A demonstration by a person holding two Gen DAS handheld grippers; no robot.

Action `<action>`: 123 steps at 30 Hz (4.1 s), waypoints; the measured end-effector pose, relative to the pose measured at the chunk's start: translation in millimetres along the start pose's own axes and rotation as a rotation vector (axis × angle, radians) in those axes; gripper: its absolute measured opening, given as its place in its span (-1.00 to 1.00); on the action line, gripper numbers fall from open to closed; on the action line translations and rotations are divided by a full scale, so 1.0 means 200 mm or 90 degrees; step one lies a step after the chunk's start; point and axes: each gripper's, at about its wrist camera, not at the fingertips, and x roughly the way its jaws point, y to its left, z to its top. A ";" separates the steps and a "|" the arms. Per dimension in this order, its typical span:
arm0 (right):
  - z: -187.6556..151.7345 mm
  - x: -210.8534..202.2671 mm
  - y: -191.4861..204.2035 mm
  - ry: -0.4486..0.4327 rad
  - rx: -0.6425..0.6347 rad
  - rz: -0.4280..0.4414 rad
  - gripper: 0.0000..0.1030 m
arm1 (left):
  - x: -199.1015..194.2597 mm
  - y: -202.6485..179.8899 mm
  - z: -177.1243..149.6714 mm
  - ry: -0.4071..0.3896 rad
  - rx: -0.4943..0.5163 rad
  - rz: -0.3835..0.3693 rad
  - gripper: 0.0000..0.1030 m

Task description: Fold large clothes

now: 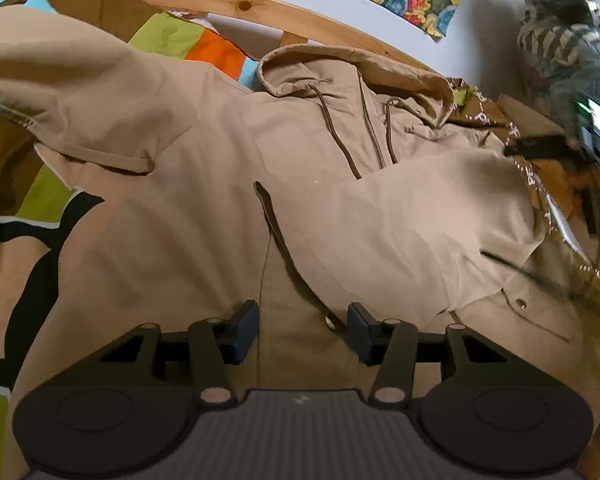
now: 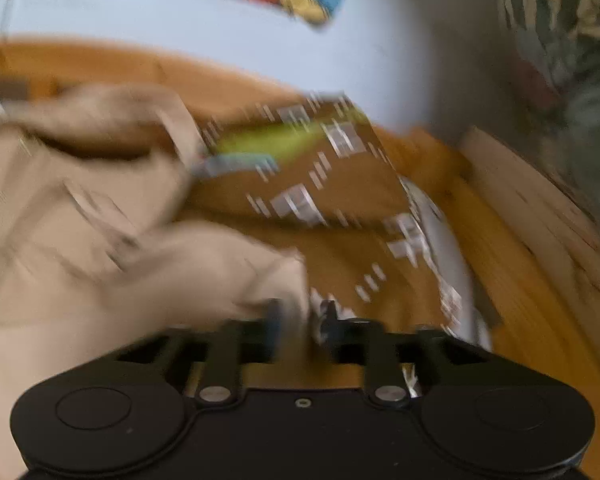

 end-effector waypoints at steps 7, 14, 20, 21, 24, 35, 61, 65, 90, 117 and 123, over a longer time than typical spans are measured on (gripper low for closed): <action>-0.34 -0.40 -0.10 -0.119 0.011 0.063 0.35 | -0.02 0.01 0.00 -0.022 -0.026 -0.019 0.11; -0.63 -0.46 -0.20 -0.043 0.097 0.132 -0.27 | -0.01 -0.01 -0.01 -0.013 -0.009 0.003 0.11; -0.72 -0.56 -0.08 -0.067 -0.133 0.067 -0.12 | -0.04 -0.03 0.01 -0.052 -0.009 -0.022 0.11; -0.73 -0.56 -0.04 -0.071 -0.197 0.063 -0.04 | -0.04 -0.05 0.02 -0.059 -0.003 -0.028 0.11; -0.77 -0.53 0.10 -0.082 -0.377 0.018 0.08 | 0.00 -0.08 0.04 -0.050 0.013 -0.022 0.11; -0.71 -0.50 0.08 -0.129 -0.279 -0.015 -0.97 | 0.09 -0.12 0.01 0.006 0.059 0.008 0.02; -0.61 -0.19 -0.03 -0.033 -0.062 -0.036 0.09 | 0.07 -0.16 -0.05 -0.004 0.091 -0.003 0.09; -0.58 -0.24 -0.10 -0.043 0.030 -0.040 -0.02 | 0.08 -0.17 -0.05 -0.004 0.101 -0.004 0.17; -0.71 -0.90 0.59 -0.167 0.081 0.355 0.98 | -1.03 0.93 0.47 -0.259 -0.307 0.407 0.76; -0.85 -1.11 0.67 -0.245 -0.010 0.398 0.99 | -0.89 0.47 0.72 -0.448 -0.108 0.416 -0.93; -0.86 -1.10 0.60 -0.254 0.013 0.383 0.99 | -0.86 0.00 0.89 -0.463 0.126 0.163 -0.94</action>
